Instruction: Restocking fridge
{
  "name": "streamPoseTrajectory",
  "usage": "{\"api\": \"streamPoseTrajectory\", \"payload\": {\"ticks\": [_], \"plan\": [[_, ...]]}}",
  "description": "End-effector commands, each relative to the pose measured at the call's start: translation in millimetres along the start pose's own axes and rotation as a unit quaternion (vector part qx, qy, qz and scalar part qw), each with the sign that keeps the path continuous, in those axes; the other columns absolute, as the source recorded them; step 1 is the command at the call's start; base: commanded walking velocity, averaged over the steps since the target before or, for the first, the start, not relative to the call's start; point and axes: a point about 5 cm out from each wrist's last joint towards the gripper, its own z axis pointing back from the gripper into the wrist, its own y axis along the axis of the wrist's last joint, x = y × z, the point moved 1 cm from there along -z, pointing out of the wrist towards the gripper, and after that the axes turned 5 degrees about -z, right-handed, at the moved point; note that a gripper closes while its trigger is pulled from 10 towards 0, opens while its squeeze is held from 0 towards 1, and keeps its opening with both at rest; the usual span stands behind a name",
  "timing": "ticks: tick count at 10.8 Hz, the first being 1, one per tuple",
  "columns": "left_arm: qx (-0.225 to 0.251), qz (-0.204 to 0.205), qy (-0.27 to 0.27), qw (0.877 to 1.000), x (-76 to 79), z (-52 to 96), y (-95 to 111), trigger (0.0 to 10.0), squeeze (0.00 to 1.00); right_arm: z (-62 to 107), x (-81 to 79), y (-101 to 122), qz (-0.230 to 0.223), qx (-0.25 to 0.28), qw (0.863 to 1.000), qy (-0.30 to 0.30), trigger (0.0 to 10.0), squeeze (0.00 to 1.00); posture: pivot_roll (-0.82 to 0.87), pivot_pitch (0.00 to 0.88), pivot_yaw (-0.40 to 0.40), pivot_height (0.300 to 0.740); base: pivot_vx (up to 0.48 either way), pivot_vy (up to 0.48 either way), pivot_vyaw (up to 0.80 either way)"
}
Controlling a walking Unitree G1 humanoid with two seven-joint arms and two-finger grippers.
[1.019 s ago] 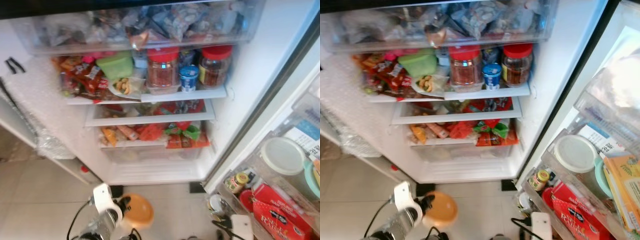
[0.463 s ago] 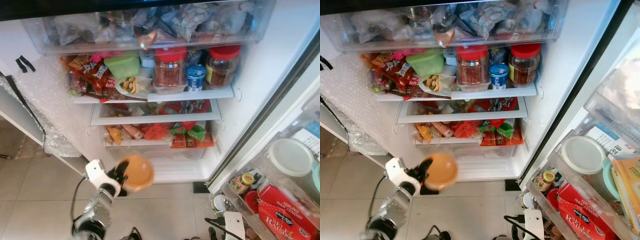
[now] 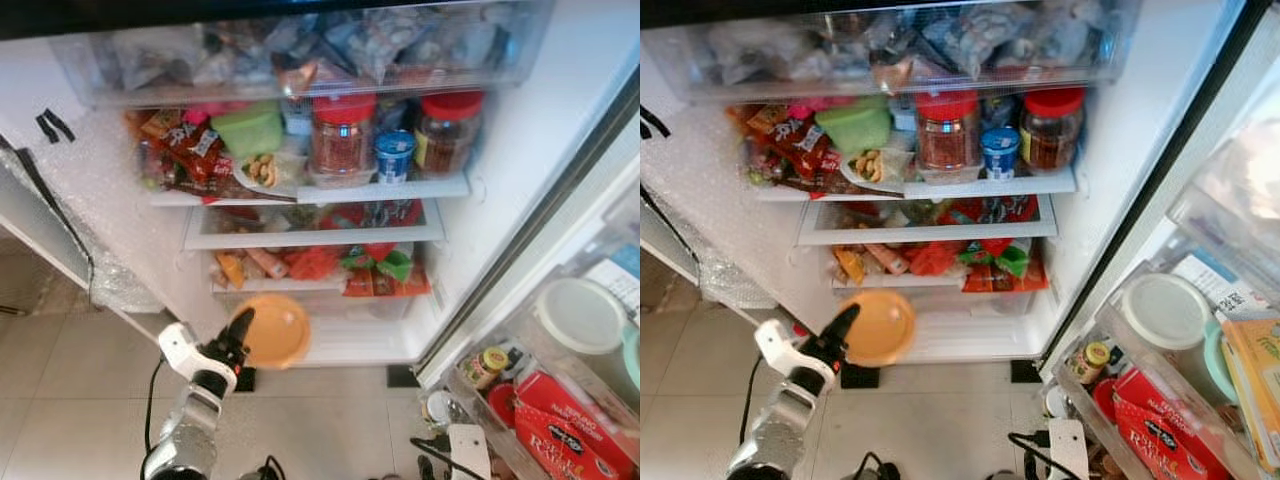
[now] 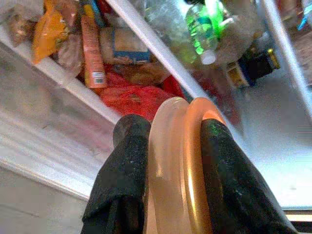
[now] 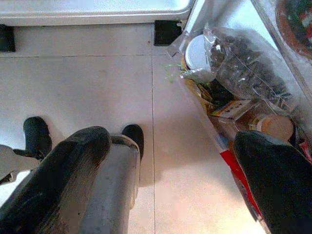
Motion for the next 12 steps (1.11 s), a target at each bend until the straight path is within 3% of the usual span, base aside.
{"api": "streamPoseTrajectory", "payload": {"ticks": [1,2,3,6,12], "plan": [[-0.009,0.012,0.013,1.000,-6.1,5.7,-5,10.0,0.00,3.1,2.0,-13,0.003,-0.018,1.000,-0.001,10.0,0.00,-0.14,0.141,0.052,0.740,0.000,0.000,0.00],[-0.008,0.018,0.013,1.000,-4.6,5.6,-6,10.0,0.00,3.6,2.6,-14,0.003,-0.019,1.000,-0.002,10.0,0.00,-0.16,0.139,0.050,0.740,0.000,0.000,0.00],[-0.012,0.029,-0.014,0.999,7.5,2.5,-4,10.0,0.00,4.3,3.8,-16,0.002,-0.022,1.000,-0.004,10.0,0.00,-0.15,0.134,0.049,0.740,0.000,0.000,0.00],[-0.012,0.038,-0.017,0.999,8.4,3.2,-1,10.0,0.00,4.7,2.1,-18,0.007,-0.023,1.000,0.002,10.0,0.00,-0.15,0.127,0.050,0.740,0.000,0.000,0.00],[-0.027,0.029,-0.019,0.999,10.8,4.8,-3,10.0,0.00,5.2,-0.3,-21,0.009,-0.029,1.000,0.006,10.0,0.00,-0.15,0.140,0.050,0.740,0.278,0.000,0.00]]}}
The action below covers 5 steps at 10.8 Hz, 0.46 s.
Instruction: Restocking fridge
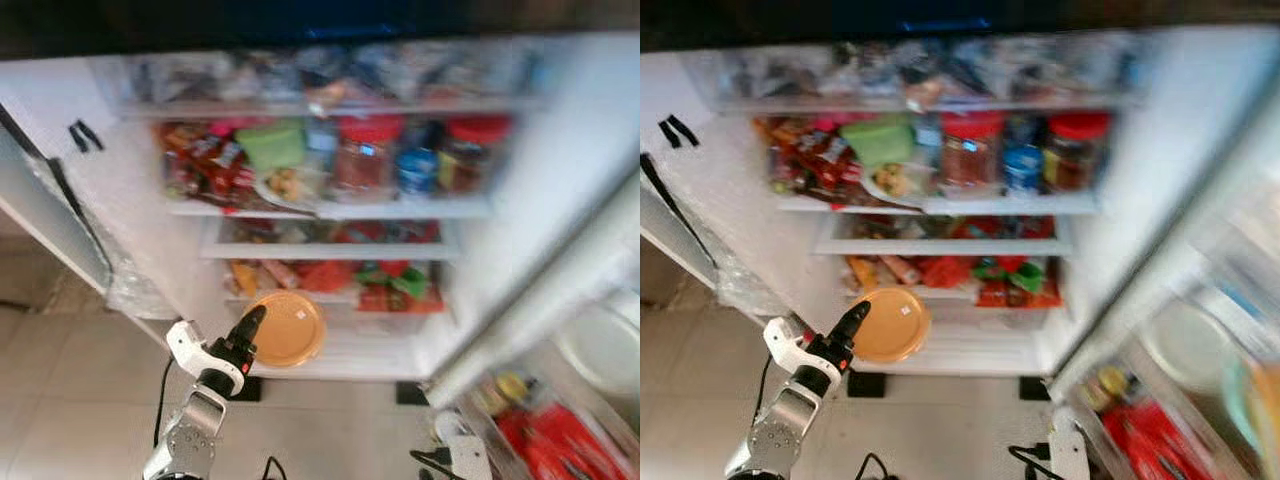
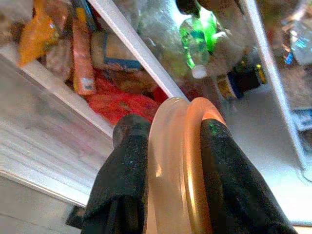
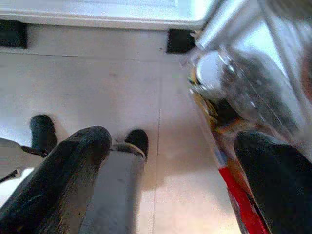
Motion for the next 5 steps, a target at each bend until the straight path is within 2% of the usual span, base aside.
{"api": "streamPoseTrajectory", "payload": {"ticks": [1,5], "plan": [[-0.001,-0.002,0.000,1.000,0.7,2.1,0.2,10.0,0.00,2.7,1.3,-11.7,-0.001,-0.018,1.000,-0.002,10.0,0.00,-0.15,0.142,0.049,0.740,0.300,0.000,0.00],[-0.004,-0.001,-0.004,1.000,3.1,1.1,-0.9,10.0,0.00,2.7,1.0,-11.8,0.000,-0.019,1.000,0.000,10.0,0.00,-0.15,0.151,0.046,0.740,0.303,0.000,0.00]]}}
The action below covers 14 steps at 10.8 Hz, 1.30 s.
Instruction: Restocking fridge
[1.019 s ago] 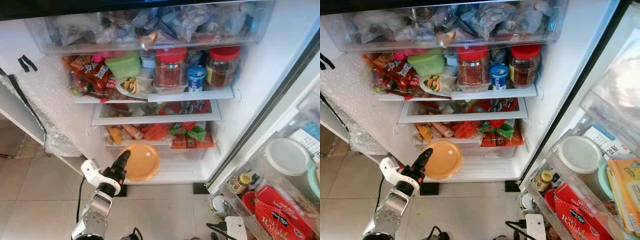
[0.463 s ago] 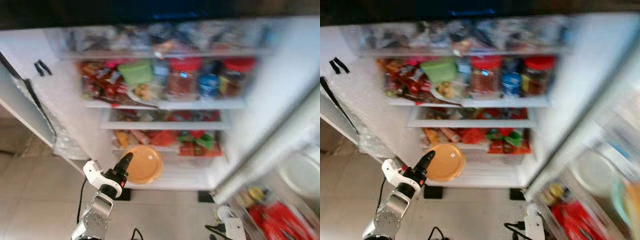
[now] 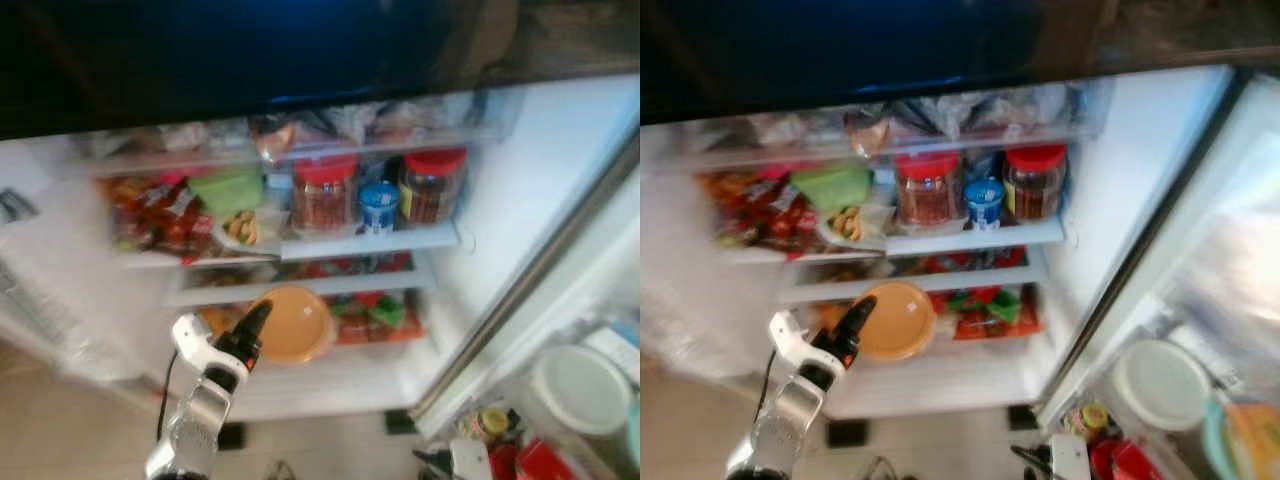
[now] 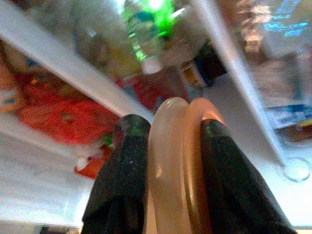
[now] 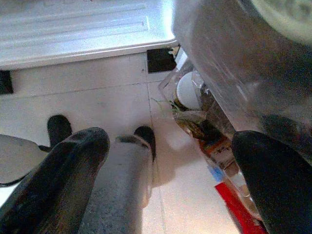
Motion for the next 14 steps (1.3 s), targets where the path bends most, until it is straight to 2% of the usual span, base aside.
{"api": "streamPoseTrajectory", "payload": {"ticks": [1,9,10,11,13,14], "plan": [[0.003,0.004,0.008,1.000,-3.4,3.0,-1.0,10.0,0.00,1.9,1.3,-8.2,0.012,-0.013,1.000,-0.001,10.0,0.00,-0.15,0.153,0.046,0.740,0.262,0.000,0.00],[0.010,0.015,0.001,1.000,3.4,-5.0,0.6,10.0,0.00,1.0,-0.7,-4.8,0.003,-0.008,1.000,0.009,10.0,0.00,-0.15,0.177,0.045,0.740,0.000,0.000,0.00],[0.009,0.015,0.001,1.000,3.4,-4.4,0.0,10.0,0.00,1.4,-1.7,-6.4,0.069,-0.012,0.997,0.013,10.0,0.00,-0.16,0.179,0.045,0.740,0.000,0.000,0.00],[0.007,0.015,0.001,1.000,3.3,-4.1,-0.5,10.0,0.00,2.7,-4.9,-11.6,0.169,-0.016,0.985,0.024,10.0,0.00,-0.16,0.179,0.045,0.740,0.000,0.000,0.00],[0.007,0.014,0.001,1.000,3.9,-4.6,-1.3,10.0,0.00,4.0,-5.8,-12.8,0.126,-0.003,0.992,0.024,10.0,0.00,-0.16,0.178,0.045,0.740,0.000,0.000,0.00],[0.006,0.014,0.000,1.000,4.4,-4.8,-1.4,10.0,0.00,4.1,-4.4,-12.2,0.085,-0.001,0.996,0.025,10.0,0.00,-0.16,0.178,0.045,0.740,0.000,0.000,0.00]]}}
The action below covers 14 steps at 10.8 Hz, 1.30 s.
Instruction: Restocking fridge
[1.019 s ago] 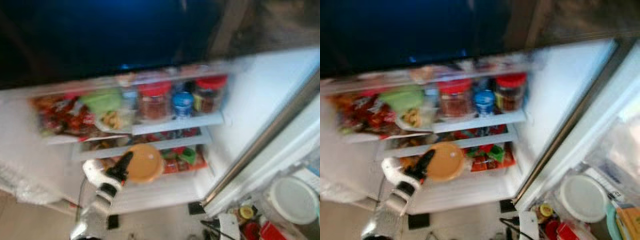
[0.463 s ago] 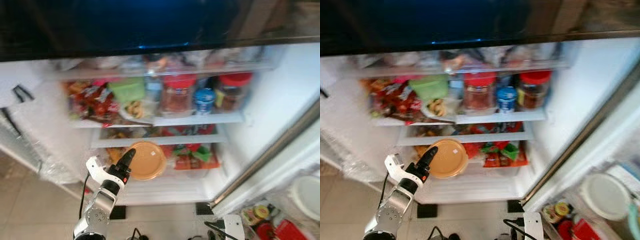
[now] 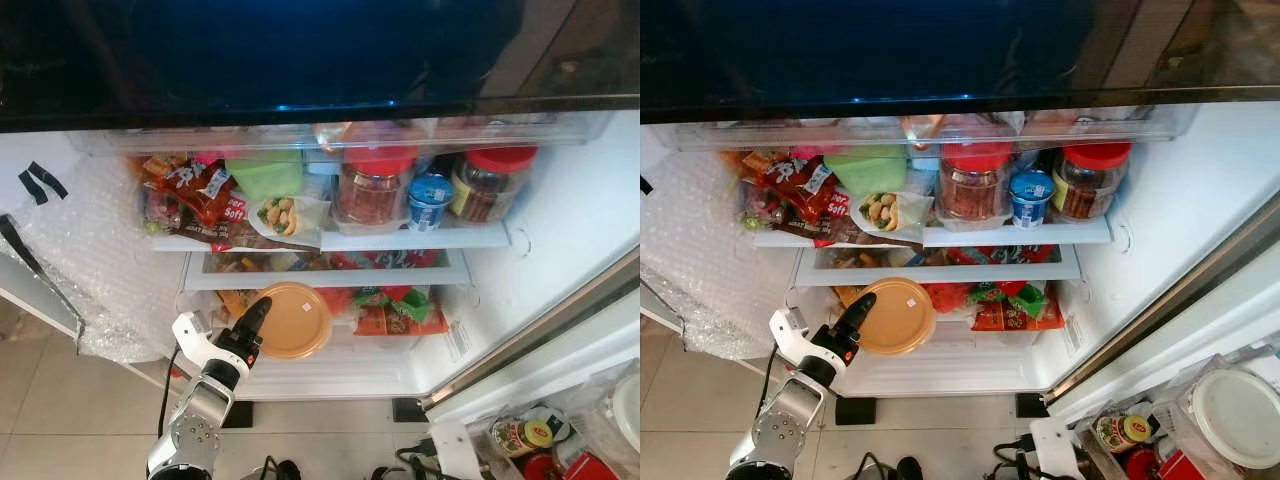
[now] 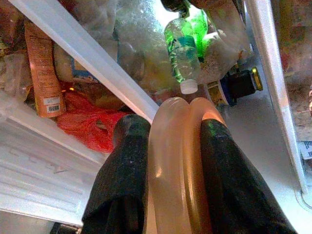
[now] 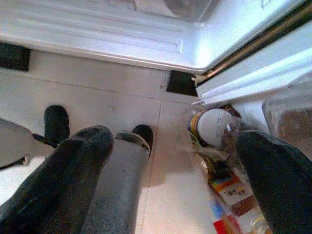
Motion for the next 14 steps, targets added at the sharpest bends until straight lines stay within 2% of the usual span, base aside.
{"api": "streamPoseTrajectory", "payload": {"ticks": [1,2,5,9,10,14], "plan": [[0.002,0.007,0.008,1.000,-2.8,1.3,-2,10.0,0.00,4.5,-1.7,-17,-0.027,-0.029,0.999,-0.001,10.0,0.00,-0.16,0.178,0.045,0.740,0.000,0.000,0.00],[0.004,0.007,0.007,1.000,-2.2,0.9,-1,10.0,0.00,3.5,-3.1,-14,-0.011,-0.026,1.000,0.004,10.0,0.00,-0.16,0.176,0.044,0.740,0.000,0.000,0.00],[0.008,0.010,0.002,1.000,1.3,-2.5,-1,10.0,0.00,0.4,-3.1,-3,-0.015,-0.004,1.000,0.006,10.0,0.00,-0.16,0.174,0.040,0.736,0.000,0.000,0.00],[0.011,0.011,0.001,1.000,1.9,-2.9,-1,10.0,0.00,-2.7,-2.2,9,-0.010,0.012,1.000,0.007,10.0,0.00,-0.15,0.171,0.036,0.657,0.000,0.000,0.00],[0.011,0.010,0.001,1.000,1.8,-3.0,-1,10.0,0.00,-2.6,-2.6,10,-0.009,0.017,1.000,0.007,10.0,0.00,-0.16,0.172,0.036,0.648,0.000,0.000,0.00],[0.024,0.006,0.000,1.000,9.8,-10.2,6,10.0,0.00,-1.8,-0.8,8,-0.010,0.017,1.000,0.003,10.0,0.00,-0.15,0.178,0.036,0.648,0.000,0.000,0.00]]}}
